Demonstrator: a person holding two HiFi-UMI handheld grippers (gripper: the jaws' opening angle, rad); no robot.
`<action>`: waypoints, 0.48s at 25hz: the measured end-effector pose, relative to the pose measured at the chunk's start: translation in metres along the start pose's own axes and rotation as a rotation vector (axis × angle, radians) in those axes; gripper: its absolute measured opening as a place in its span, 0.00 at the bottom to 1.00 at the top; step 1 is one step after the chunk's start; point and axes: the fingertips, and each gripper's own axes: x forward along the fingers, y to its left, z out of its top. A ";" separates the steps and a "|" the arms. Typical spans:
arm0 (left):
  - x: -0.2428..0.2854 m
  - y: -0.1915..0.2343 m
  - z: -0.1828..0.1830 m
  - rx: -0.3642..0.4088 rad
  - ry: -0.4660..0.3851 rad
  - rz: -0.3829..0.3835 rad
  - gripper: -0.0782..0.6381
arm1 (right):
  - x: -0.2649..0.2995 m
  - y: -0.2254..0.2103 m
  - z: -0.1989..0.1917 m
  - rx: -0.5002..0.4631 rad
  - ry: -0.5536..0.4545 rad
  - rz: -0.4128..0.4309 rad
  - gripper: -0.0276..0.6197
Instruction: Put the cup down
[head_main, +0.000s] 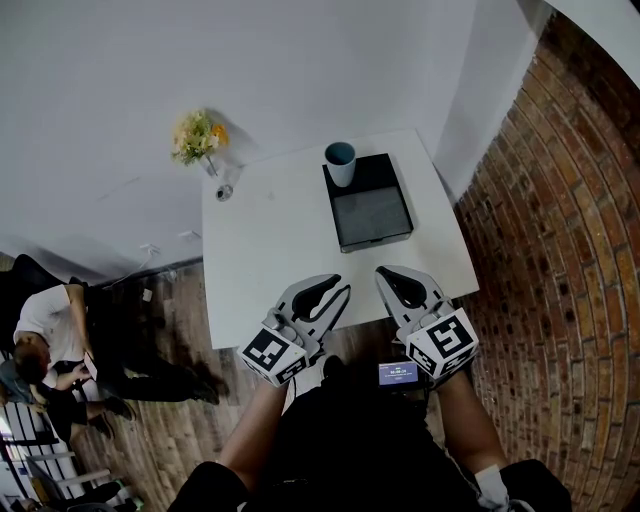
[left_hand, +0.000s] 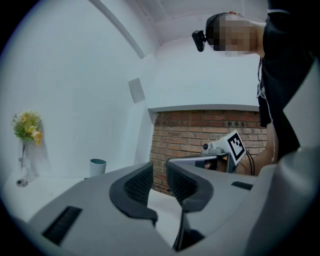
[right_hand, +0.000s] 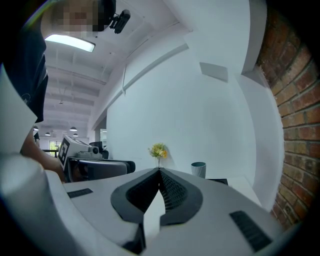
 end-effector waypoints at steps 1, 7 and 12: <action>0.000 0.000 0.000 0.000 0.000 0.001 0.23 | -0.001 0.000 0.000 -0.001 0.000 -0.001 0.06; 0.000 0.000 0.000 0.001 -0.001 0.004 0.23 | -0.002 -0.002 0.001 -0.009 -0.001 -0.007 0.06; 0.001 -0.001 -0.001 0.000 0.002 0.004 0.21 | -0.002 -0.003 0.000 -0.012 0.005 -0.009 0.06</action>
